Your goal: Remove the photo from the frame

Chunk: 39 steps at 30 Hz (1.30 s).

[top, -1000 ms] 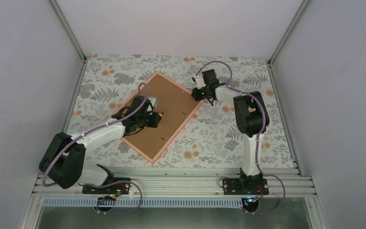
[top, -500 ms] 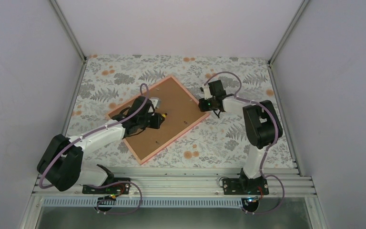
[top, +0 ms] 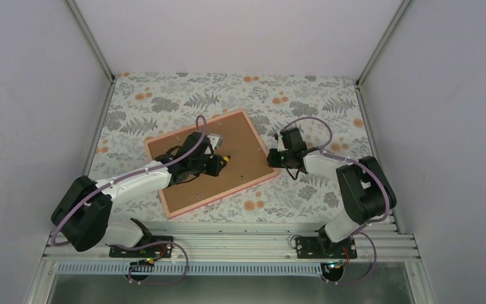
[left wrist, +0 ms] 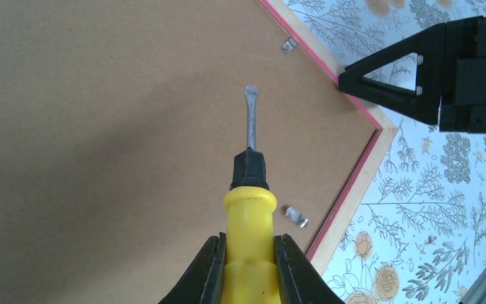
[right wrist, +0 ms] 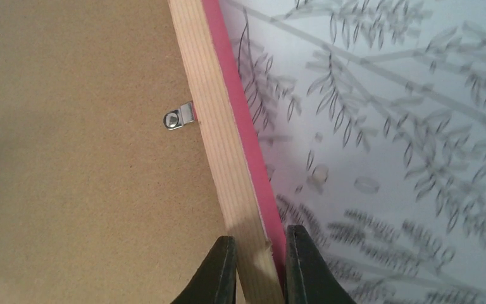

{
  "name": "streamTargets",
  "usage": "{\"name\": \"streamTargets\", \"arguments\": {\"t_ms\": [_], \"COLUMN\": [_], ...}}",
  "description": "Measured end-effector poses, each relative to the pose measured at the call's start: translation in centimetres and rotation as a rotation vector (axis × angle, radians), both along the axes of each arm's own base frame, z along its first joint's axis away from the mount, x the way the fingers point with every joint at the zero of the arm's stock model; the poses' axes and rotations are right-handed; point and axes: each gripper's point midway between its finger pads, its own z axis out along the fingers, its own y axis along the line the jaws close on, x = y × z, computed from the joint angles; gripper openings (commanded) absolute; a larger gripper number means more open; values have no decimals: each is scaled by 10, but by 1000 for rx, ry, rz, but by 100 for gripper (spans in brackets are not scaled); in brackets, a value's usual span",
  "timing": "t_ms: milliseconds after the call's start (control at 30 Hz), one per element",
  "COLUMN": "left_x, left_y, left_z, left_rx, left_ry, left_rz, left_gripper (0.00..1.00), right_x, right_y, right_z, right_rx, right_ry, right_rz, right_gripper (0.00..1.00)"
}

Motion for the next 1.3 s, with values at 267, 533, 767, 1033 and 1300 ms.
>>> {"name": "streamTargets", "arguments": {"t_ms": [267,533,767,1033,1300], "left_x": [-9,-11,-10,-9,-6], "left_y": [-13,-19,-25,-36,-49], "left_z": [-7,-9,-18,-26,-30], "left_rx": [5,5,23,31,28], "left_ry": [14,20,35,52,54], "left_rz": [-37,-52,-69,-99,-121], "left_gripper": [2,2,2,2,2], "right_x": [-33,-55,-53,-51,-52], "right_y": [22,42,38,40,42], "right_z": [0,-4,-5,-5,-4], "right_rx": [28,16,-44,-77,-76], "right_ry": [29,69,64,53,50], "right_rz": [-24,39,61,121,146], "right_gripper": [12,22,25,18,10]}}
